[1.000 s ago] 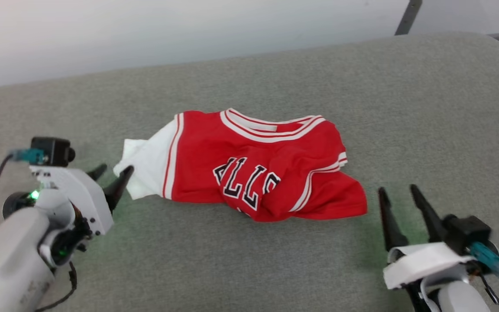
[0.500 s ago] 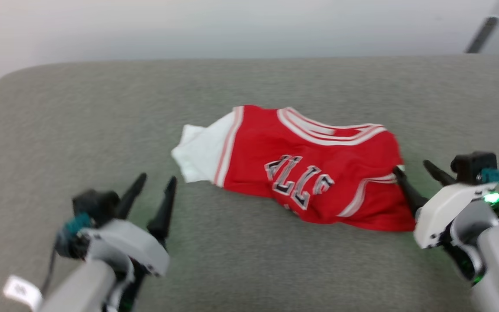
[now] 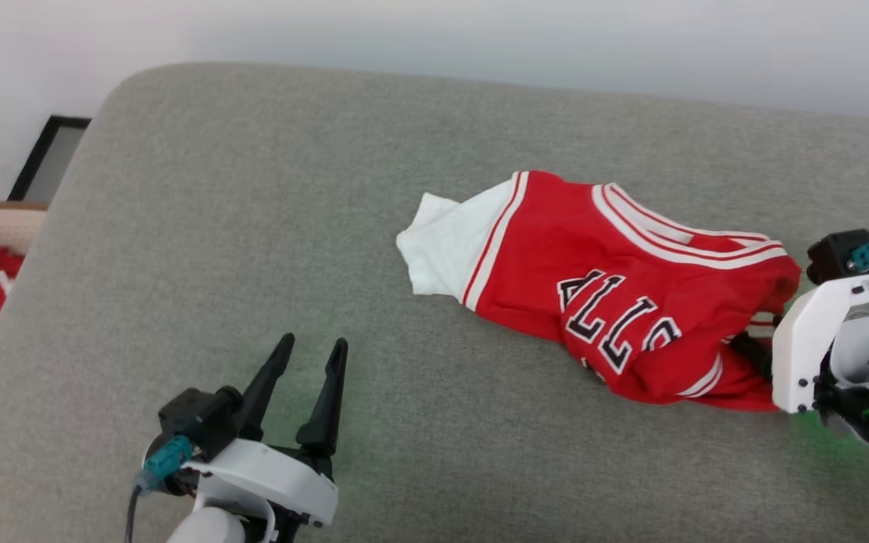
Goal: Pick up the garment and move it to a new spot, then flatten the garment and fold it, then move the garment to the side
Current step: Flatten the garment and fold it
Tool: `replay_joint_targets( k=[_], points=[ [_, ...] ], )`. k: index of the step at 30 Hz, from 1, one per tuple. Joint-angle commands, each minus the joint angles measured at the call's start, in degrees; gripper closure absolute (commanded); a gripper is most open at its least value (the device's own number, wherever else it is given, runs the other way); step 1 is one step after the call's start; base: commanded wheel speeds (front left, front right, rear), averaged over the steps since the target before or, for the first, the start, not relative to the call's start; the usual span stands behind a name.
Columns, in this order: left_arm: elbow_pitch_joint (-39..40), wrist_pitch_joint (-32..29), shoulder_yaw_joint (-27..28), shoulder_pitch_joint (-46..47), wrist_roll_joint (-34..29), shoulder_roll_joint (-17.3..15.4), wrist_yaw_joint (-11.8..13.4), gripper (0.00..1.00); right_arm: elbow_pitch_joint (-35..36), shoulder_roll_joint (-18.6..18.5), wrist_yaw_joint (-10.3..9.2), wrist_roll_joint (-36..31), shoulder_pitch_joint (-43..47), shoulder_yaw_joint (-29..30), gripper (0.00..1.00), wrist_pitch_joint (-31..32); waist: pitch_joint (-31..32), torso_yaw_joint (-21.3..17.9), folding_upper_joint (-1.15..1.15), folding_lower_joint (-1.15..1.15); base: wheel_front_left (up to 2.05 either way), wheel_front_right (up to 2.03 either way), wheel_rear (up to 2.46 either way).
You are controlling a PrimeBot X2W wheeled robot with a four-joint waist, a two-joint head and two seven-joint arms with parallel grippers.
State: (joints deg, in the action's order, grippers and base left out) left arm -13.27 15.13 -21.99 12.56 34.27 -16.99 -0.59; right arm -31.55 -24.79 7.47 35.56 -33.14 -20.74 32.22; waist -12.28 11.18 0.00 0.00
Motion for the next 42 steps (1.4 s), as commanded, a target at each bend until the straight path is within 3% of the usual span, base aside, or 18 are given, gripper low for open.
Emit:
replay_joint_targets(
  k=[1, 2, 3, 4, 5, 9, 14, 21, 26, 33, 34, 35, 36, 42],
  points=[
    [-0.2, 0.0, 0.7, -0.5, -0.7, 0.5, -0.6, 0.0, -0.8, 0.8, 0.04, 0.7, 0.3, -1.2, 0.0, 0.1, -0.8, 0.8, 0.0, 0.0, 0.0, 0.0, 0.0],
    [-0.5, 0.0, 1.3, -0.7, -1.4, 1.1, -1.1, 0.0, -0.9, 0.6, 0.04, 1.0, 0.1, -1.7, 0.16, -0.2, -0.9, 0.8, 0.0, 0.0, 0.0, 0.0, 0.0],
    [-0.7, 0.0, 1.9, -0.9, -1.8, 1.6, -1.6, 0.0, -0.6, 0.4, 0.04, 1.2, -0.4, -2.1, 0.6, -1.0, -1.0, 0.8, 0.0, 0.0, 0.0, 0.0, 0.0],
    [-0.9, 0.0, 2.4, -1.0, -2.1, 2.2, -2.0, 0.0, -0.5, 0.3, 0.05, 1.6, -0.7, -1.9, 0.95, -2.0, -1.1, 0.8, 0.0, 0.0, 0.0, 0.0, 0.0],
    [-1.1, 0.0, 3.0, -1.2, -2.5, 2.7, -2.4, 0.0, -0.4, -0.1, 0.04, 1.2, -1.1, -1.8, 1.0, -3.1, -1.2, 0.7, 0.0, 0.0, 0.0, 0.0, 0.0],
    [-1.8, 0.0, 5.1, -1.6, -4.0, 4.5, -3.8, 0.0, 1.8, -2.5, 0.03, 0.1, -3.4, -2.7, 1.0, -6.4, -1.1, 0.7, 0.0, 0.0, 0.0, 0.0, 0.0],
    [-2.7, 0.0, 7.1, -2.5, -5.3, 6.7, -5.2, 0.0, 7.6, -2.8, 0.03, -0.2, -6.0, -3.0, 1.0, -8.6, -0.7, 0.9, 0.0, 0.0, 0.0, 0.0, 0.0],
    [-4.4, 0.0, 8.0, -1.9, -7.0, 9.4, -6.4, 0.0, 14.0, 3.1, 0.03, -0.9, -9.9, -6.5, 1.0, -8.1, -1.3, 3.0, 0.0, 0.0, 0.0, 0.0, 0.0],
    [-5.8, 0.0, 7.0, -0.4, -7.8, 11.1, -6.8, 0.0, 10.1, 8.2, 0.03, -1.3, -11.4, -11.2, 1.0, -8.6, -2.3, 6.2, 0.0, 0.0, 0.0, 0.0, 0.0],
    [-6.2, 0.0, 7.4, -0.4, -7.0, 12.8, -7.0, 0.0, 2.1, 9.4, 0.02, -2.9, -13.1, -19.4, 1.0, -10.5, -3.1, 8.7, 0.0, 0.0, 0.0, 0.0, 0.0],
    [-6.2, 0.0, 7.7, -0.7, -6.8, 12.9, -7.0, 0.0, 2.0, 9.4, 0.02, -2.2, -13.5, -20.5, 0.79, -10.9, -3.2, 8.5, 0.0, 0.0, 0.0, 0.0, 0.0],
    [-6.2, 0.0, 7.8, -0.9, -6.8, 13.0, -7.0, 0.0, 2.2, 9.2, 0.02, -1.6, -13.9, -21.4, 0.09, -11.6, -3.3, 8.1, 0.0, 0.0, 0.0, 0.0, 0.0],
    [-6.1, 0.0, 8.2, -1.1, -6.8, 13.0, -7.0, 0.0, 2.4, 8.9, 0.02, -1.0, -14.3, -21.8, 0.0, -12.1, -3.3, 7.6, 0.0, 0.0, 0.0, 0.0, 0.0],
    [-5.9, 0.0, 8.1, -1.1, -7.1, 13.1, -6.9, 0.0, 7.6, 4.4, 0.02, 1.5, -15.2, -25.2, 0.0, -13.4, -3.0, 5.3, 0.0, 0.0, 0.0, 0.0, 0.0]
  ],
)
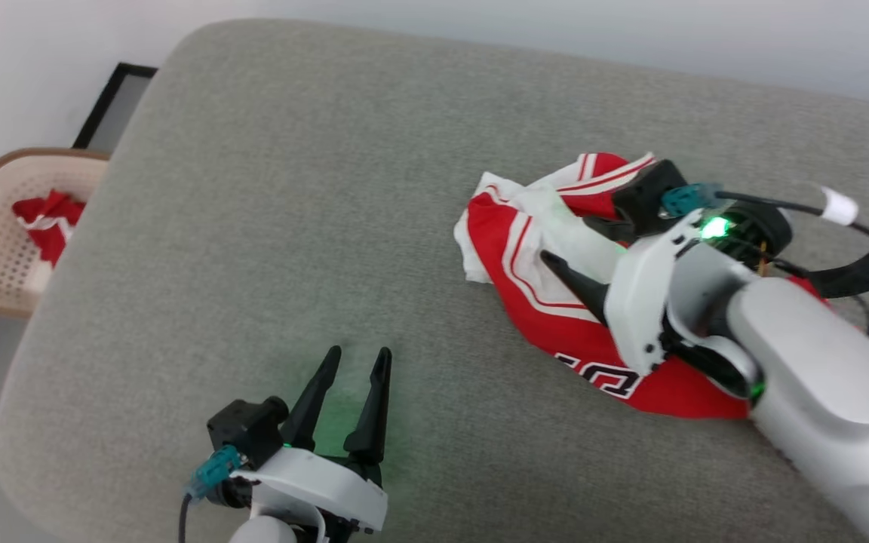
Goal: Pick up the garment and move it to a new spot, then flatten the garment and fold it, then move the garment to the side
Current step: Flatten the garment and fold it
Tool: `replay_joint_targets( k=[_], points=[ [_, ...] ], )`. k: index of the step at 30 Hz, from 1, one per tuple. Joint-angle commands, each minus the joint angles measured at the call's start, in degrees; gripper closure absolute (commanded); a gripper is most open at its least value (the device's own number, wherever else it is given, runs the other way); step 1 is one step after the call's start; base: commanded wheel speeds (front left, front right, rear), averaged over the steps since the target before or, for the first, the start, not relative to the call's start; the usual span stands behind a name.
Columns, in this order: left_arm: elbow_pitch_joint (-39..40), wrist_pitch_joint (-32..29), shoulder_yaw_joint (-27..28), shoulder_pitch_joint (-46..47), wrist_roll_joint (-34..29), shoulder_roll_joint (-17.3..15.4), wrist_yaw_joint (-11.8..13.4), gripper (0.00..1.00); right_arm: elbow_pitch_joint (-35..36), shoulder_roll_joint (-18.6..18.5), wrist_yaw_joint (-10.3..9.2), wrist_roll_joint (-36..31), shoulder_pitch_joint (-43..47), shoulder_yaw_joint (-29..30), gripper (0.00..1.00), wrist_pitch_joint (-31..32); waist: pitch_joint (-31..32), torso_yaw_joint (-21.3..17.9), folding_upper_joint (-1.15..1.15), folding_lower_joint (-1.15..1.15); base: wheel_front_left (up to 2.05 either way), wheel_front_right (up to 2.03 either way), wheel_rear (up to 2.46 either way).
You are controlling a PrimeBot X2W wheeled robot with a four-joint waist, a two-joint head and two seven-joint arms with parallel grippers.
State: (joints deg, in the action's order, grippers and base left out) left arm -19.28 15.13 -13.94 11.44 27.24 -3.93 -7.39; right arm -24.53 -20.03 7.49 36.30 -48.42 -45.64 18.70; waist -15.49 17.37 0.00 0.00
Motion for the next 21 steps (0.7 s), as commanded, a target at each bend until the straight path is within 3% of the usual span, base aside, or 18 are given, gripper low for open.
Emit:
replay_joint_targets(
  k=[1, 8, 14, 21],
  points=[
    [0.2, 0.0, 0.0, 0.0, 0.0, 0.1, -0.1, 0.0, 1.9, -1.5, -0.01, 1.5, 0.2, -0.6, 0.0, 0.6, 0.2, -1.1, 0.0, 0.0, 0.0, 0.0, 0.0],
    [0.1, 0.0, -1.2, 0.3, 1.0, 0.6, -0.2, 0.0, 7.4, -8.4, -0.01, 3.9, -1.4, -1.0, 0.0, 6.8, -0.4, -0.3, 0.0, 0.0, 0.0, 0.0, 0.0],
    [-0.6, 0.0, -1.5, 0.8, 1.9, 0.8, -0.2, 0.0, 4.4, -7.5, -0.02, 7.5, -4.5, -1.8, 0.0, 15.0, -1.4, 1.4, 0.0, 0.0, 0.0, 0.0, 0.0],
    [-0.9, 0.0, -1.8, 1.1, 2.7, 1.0, -0.2, 0.0, 0.7, -6.7, -0.02, 9.9, -7.2, -2.9, 0.0, 20.0, -2.1, 3.2, 0.0, 0.0, 0.0, 0.0, 0.0]
  ],
)
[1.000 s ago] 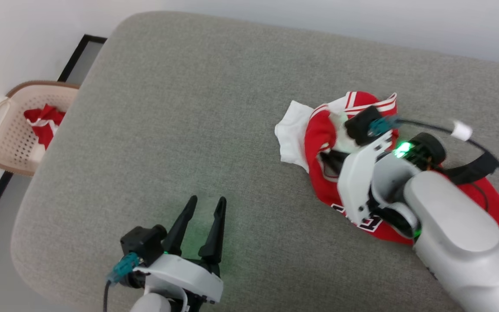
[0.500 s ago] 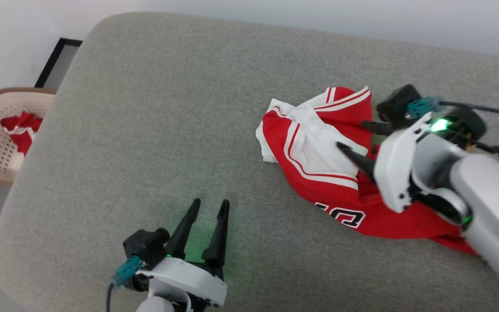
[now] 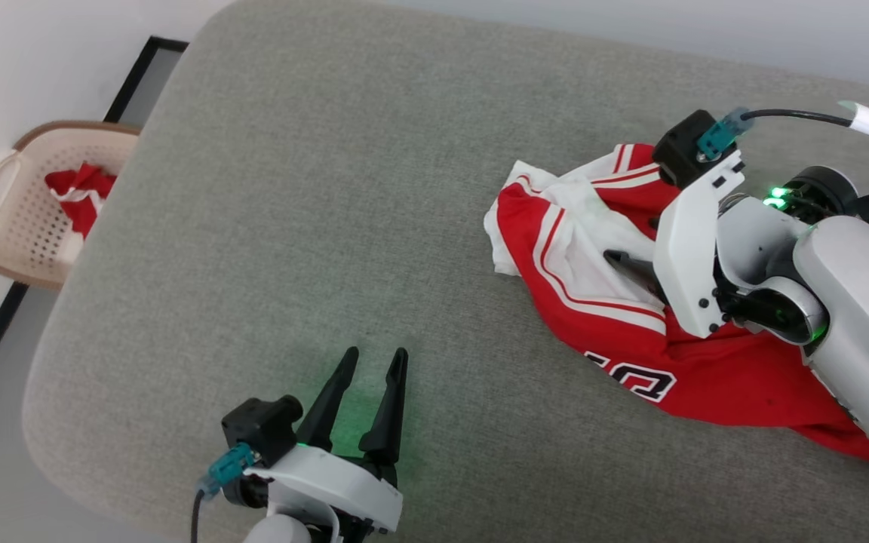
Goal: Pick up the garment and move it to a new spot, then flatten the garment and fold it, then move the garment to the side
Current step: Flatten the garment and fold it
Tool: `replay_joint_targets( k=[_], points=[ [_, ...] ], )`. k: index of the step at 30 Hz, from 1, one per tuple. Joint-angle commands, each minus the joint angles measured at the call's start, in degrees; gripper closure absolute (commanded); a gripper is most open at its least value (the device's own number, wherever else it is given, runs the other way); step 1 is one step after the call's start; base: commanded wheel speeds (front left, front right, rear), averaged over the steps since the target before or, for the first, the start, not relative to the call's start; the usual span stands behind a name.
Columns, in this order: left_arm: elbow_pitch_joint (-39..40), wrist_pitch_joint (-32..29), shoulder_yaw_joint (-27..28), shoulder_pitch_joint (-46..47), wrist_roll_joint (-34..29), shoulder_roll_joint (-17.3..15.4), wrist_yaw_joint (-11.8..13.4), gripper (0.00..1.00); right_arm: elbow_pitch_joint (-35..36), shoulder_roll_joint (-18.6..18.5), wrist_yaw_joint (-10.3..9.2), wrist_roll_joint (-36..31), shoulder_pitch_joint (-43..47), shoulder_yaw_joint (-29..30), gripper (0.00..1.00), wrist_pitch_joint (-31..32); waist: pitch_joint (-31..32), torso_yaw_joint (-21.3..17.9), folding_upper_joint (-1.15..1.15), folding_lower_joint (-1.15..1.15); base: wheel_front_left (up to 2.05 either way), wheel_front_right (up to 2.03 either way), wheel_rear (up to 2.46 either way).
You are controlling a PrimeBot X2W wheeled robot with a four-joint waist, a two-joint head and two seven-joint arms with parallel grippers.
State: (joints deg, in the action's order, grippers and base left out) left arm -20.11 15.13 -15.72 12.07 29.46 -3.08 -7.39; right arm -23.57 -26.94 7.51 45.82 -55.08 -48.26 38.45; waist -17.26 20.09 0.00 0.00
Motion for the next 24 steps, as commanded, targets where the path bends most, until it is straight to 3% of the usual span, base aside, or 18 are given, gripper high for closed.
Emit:
replay_joint_targets(
  k=[1, 12, 13, 14, 16, 17, 24],
  points=[
    [-0.1, 0.0, -0.1, 0.5, 0.6, 0.1, -0.2, 0.0, -0.6, 0.3, -0.04, 0.5, -0.9, -0.6, 0.0, 0.5, -0.4, 0.6, 0.0, 0.0, 0.0, 0.0, 0.0],
    [-0.3, 0.0, -1.2, 0.4, 2.2, 0.2, -0.2, 0.0, -0.8, 0.2, -0.04, 1.9, -2.9, -4.8, 0.0, 1.1, -0.3, 0.9, 0.0, 0.0, 0.0, 0.0, 0.0],
    [-0.3, 0.0, -1.2, 0.5, 2.2, 0.2, -0.2, 0.0, -0.8, 0.1, -0.04, 2.1, -3.0, -5.1, 0.16, 1.0, -0.2, 0.9, 0.0, 0.0, 0.0, 0.0, 0.0],
    [-0.4, 0.0, -1.2, 0.6, 2.2, 0.2, -0.2, 0.0, -0.8, 0.1, -0.04, 2.3, -3.1, -5.4, 0.55, 0.9, -0.2, 0.8, 0.0, 0.0, 0.0, 0.0, 0.0],
    [-0.3, 0.0, -1.3, 0.6, 2.4, 0.2, -0.2, 0.0, -1.0, -0.1, -0.04, 2.2, -3.3, -6.1, 0.8, 0.7, -0.1, 0.8, 0.0, 0.0, 0.0, 0.0, 0.0],
    [-0.3, 0.0, -1.4, 0.6, 2.5, 0.2, -0.2, 0.0, -1.1, -0.2, -0.04, 2.2, -3.4, -6.5, 1.0, 0.6, -0.1, 0.8, 0.0, 0.0, 0.0, 0.0, 0.0],
    [-0.3, 0.0, -1.5, 0.6, 2.8, 0.2, -0.2, 0.0, -2.1, -0.5, -0.04, 3.2, -4.3, -7.8, 1.0, -0.4, -0.1, 0.6, 0.0, 0.0, 0.0, 0.0, 0.0]
  ],
)
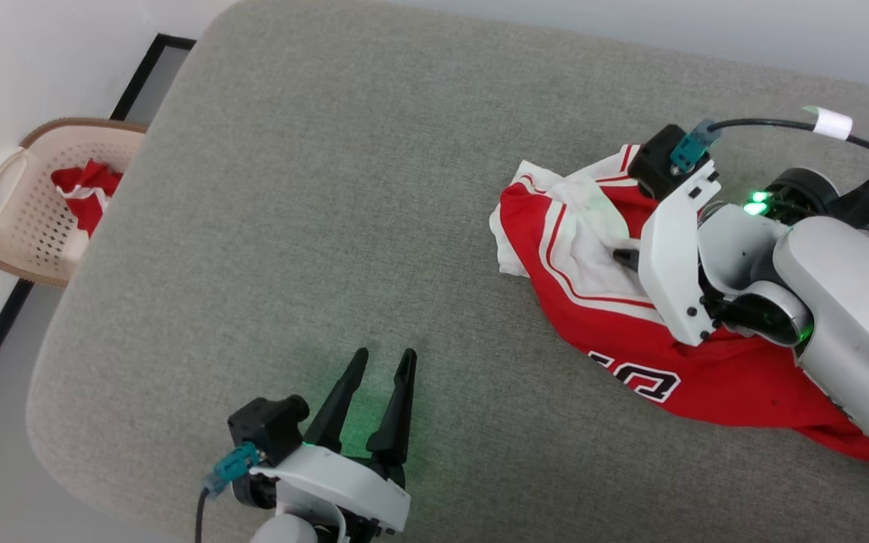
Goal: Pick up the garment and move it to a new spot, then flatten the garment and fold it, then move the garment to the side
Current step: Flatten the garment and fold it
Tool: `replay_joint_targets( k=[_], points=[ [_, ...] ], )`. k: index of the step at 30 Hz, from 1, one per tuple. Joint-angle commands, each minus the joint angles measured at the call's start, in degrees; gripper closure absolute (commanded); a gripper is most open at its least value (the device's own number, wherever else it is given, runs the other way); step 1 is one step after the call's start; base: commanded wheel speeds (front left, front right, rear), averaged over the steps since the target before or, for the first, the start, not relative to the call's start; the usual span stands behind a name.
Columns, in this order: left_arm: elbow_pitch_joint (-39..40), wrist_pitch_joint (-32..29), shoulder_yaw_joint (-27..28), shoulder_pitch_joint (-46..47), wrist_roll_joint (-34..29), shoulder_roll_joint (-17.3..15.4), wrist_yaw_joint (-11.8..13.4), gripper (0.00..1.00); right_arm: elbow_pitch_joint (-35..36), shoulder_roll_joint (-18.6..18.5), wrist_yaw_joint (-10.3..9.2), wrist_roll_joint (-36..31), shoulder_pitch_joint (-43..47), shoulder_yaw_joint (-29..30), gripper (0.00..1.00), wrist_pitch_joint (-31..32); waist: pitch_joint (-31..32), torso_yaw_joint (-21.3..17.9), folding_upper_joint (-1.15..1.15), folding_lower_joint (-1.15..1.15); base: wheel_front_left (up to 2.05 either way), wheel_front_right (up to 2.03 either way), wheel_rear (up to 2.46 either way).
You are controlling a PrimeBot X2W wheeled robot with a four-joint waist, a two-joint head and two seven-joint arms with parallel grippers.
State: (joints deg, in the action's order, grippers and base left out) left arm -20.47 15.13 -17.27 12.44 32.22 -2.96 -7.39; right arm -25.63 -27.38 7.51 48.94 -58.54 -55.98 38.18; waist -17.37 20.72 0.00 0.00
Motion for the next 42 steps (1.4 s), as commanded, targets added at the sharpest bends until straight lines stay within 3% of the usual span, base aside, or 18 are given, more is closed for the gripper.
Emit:
replay_joint_targets(
  k=[1, 7, 12, 16, 21, 25, 29, 36, 37, 38, 39, 42],
  points=[
    [0.1, 0.0, 0.1, 0.2, 0.1, 0.1, -0.2, 0.0, -0.1, -0.2, -0.04, 0.2, -0.9, -0.1, 1.0, -0.6, 0.0, -0.1, 0.0, 0.0, 0.0, 0.0, 0.0],
    [0.0, 0.0, 1.0, -0.7, -0.5, 0.1, -0.2, 0.0, 0.6, -1.1, -0.04, 1.0, -0.8, 1.9, 1.0, -4.7, 0.8, -1.2, 0.0, 0.0, 0.0, 0.0, 0.0],
    [0.3, 0.0, 2.7, -1.5, -1.6, 0.1, -0.2, 0.0, 2.6, -4.1, -0.04, 0.6, 1.5, 5.8, 1.0, -8.0, 1.8, -3.5, 0.0, 0.0, 0.0, 0.0, 0.0],
    [0.6, 0.0, 3.8, -2.2, -2.5, 0.0, -0.2, 0.0, 4.7, -7.6, -0.04, -0.4, 5.4, 11.8, 1.0, -10.4, 2.4, -6.0, 0.0, 0.0, 0.0, 0.0, 0.0],
    [1.5, 0.0, 4.7, -2.3, -3.2, -0.2, -0.2, 0.0, 6.2, -10.9, -0.04, -1.3, 14.7, 24.1, 1.0, -13.5, 2.4, -9.4, 0.0, 0.0, 0.0, 0.0, 0.0],
    [2.2, 0.0, 5.2, -1.9, -3.8, -0.6, -0.2, 0.0, 6.8, -10.8, -0.04, -2.8, 23.1, 34.8, 1.0, -15.3, 1.8, -11.6, 0.0, 0.0, 0.0, 0.0, 0.0],
    [2.8, 0.0, 5.5, -1.3, -4.1, -1.2, -0.2, 0.0, 6.9, -8.3, -0.04, -5.2, 29.1, 44.0, 1.0, -15.2, 1.0, -13.3, 0.0, 0.0, 0.0, 0.0, 0.0],
    [2.8, 0.0, 5.0, -0.2, -4.1, -2.1, -0.2, 0.0, 3.3, -4.0, -0.03, -13.8, 33.4, 55.4, 1.0, -15.2, -0.1, -14.2, 0.0, 0.0, 0.0, 0.0, 0.0],
    [2.8, 0.0, 4.9, 0.0, -4.1, -2.2, -0.2, 0.0, 3.2, -3.0, -0.04, -14.6, 33.5, 56.6, 0.98, -15.1, -0.3, -14.3, 0.0, 0.0, 0.0, 0.0, 0.0],
    [2.9, 0.0, 5.0, 0.1, -4.0, -2.4, -0.2, 0.0, 3.4, -2.1, -0.03, -15.5, 33.6, 57.3, 0.87, -15.0, -0.5, -14.4, 0.0, 0.0, 0.0, 0.0, 0.0],
    [2.8, 0.0, 5.1, 0.1, -4.0, -2.5, -0.2, 0.0, 3.5, -1.5, -0.03, -16.3, 33.7, 58.2, 0.7, -14.8, -0.6, -14.6, 0.0, 0.0, 0.0, 0.0, 0.0],
    [2.9, 0.0, 5.2, 0.0, -3.9, -3.0, -0.2, 0.0, 3.9, -0.3, -0.04, -19.0, 34.1, 60.2, 0.55, -14.6, -1.0, -15.1, 0.0, 0.0, 0.0, 0.0, 0.0]
  ],
)
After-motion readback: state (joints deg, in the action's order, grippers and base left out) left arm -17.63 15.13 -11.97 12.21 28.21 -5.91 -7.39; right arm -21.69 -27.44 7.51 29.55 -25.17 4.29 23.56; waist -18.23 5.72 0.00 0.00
